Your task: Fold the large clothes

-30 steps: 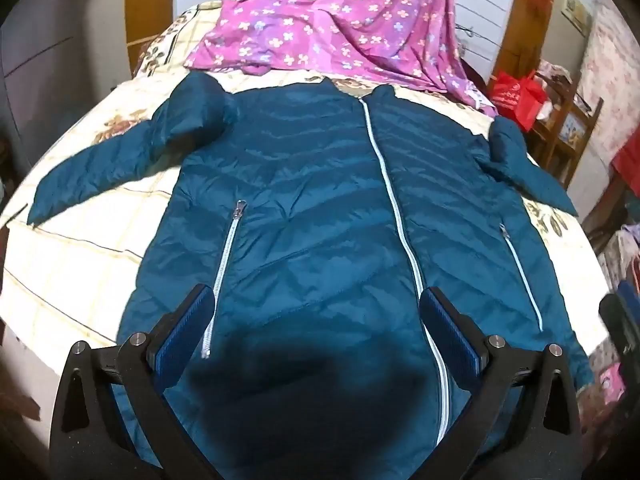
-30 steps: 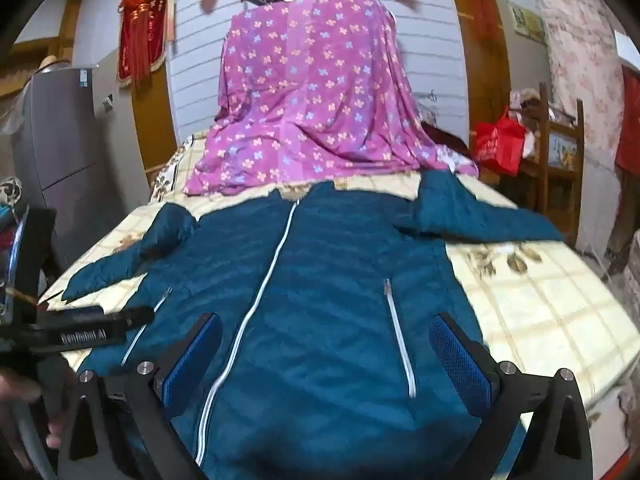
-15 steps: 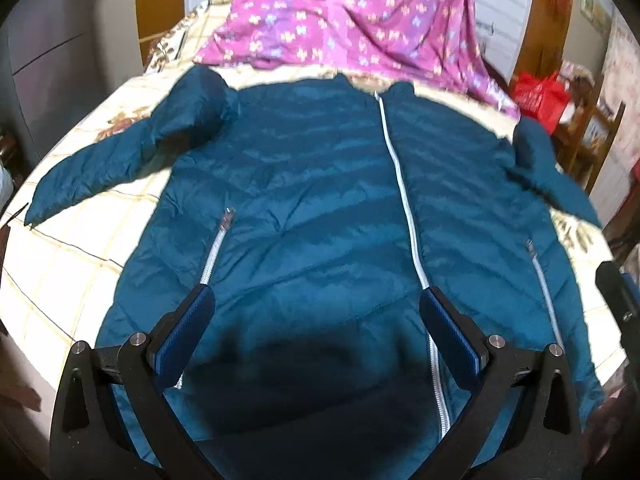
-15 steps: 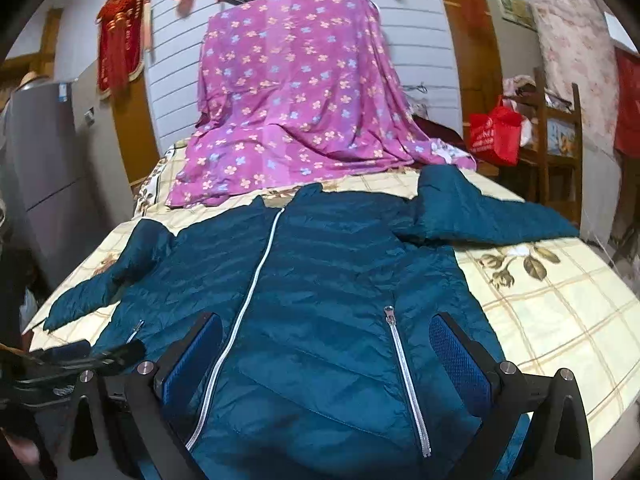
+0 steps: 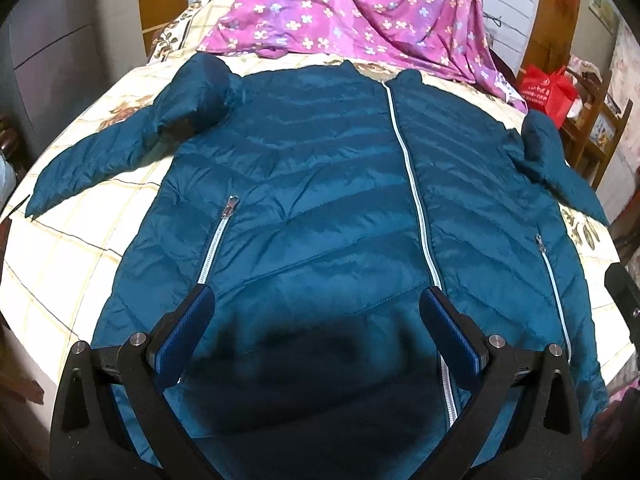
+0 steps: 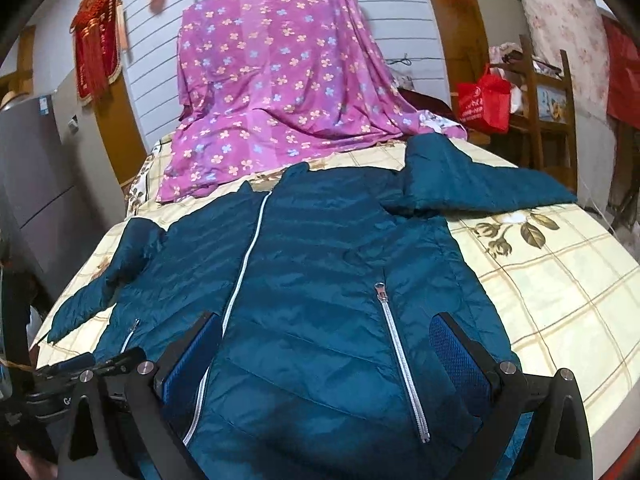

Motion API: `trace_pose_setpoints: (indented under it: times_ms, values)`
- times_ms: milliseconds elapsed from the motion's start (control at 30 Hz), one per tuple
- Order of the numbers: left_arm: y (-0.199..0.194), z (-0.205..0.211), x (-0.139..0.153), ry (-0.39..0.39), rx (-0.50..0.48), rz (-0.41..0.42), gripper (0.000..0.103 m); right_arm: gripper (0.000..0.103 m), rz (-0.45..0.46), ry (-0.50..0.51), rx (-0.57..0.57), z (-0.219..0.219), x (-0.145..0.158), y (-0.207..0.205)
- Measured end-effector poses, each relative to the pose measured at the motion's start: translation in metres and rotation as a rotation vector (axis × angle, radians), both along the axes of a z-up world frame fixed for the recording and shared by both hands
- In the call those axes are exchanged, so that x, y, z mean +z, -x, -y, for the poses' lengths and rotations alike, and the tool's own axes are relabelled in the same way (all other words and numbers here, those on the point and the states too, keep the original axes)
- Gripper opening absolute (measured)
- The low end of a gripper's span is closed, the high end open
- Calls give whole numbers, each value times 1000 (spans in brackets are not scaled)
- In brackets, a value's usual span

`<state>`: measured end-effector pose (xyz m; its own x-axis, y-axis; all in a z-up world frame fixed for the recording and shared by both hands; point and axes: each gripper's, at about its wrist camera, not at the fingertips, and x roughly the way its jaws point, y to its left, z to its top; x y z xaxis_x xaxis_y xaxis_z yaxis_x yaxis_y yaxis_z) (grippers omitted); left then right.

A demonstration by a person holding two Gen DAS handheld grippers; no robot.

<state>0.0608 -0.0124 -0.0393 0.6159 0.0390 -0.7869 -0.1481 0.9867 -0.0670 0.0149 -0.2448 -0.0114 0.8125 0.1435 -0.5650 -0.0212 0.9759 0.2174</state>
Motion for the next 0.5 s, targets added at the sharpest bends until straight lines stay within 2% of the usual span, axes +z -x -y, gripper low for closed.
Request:
trace_pose_setpoints:
  times_ms: [233, 500]
  values:
    - [0, 0, 0, 11, -14, 1, 103, 103, -8, 49, 20, -13, -4, -2]
    - [1, 3, 1, -15, -24, 10, 103, 103, 12, 112, 55, -31, -4, -2]
